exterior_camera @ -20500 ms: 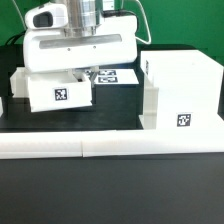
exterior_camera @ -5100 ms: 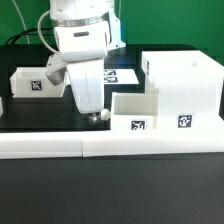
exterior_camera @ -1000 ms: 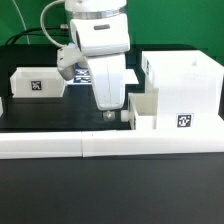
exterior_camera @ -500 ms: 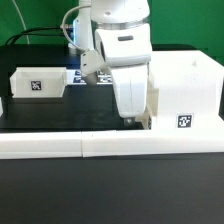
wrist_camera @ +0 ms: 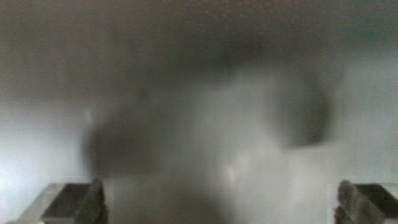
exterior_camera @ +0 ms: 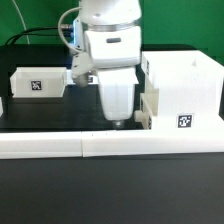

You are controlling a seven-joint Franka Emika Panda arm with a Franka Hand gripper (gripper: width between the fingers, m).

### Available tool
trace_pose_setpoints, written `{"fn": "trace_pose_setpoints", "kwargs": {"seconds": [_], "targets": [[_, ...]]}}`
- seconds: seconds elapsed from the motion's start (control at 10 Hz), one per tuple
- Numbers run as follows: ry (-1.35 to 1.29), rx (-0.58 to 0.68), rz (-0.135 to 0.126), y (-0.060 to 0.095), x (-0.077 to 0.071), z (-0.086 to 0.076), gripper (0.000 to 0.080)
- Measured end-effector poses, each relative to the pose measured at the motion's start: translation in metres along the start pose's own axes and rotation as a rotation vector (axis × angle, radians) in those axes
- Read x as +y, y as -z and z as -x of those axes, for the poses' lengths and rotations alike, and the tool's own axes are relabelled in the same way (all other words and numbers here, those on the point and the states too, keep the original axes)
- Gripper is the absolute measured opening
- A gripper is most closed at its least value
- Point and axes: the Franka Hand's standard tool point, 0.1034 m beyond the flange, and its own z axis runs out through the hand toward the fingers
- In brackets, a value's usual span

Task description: Assemble drawer

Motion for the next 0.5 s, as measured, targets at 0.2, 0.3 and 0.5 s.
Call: {"fn": "trace_pose_setpoints", "kwargs": {"seconds": [0.2,0.3,0.5], "targets": [[-0.030,-0.001,0.049,0.002,-0.021,0.013,0.0649],[-0.032,-0.003,0.046,0.001,-0.034,0.015,0.0649],[-0.032,-0.002,0.043,0.000,-0.033,0.015,0.0649]]}}
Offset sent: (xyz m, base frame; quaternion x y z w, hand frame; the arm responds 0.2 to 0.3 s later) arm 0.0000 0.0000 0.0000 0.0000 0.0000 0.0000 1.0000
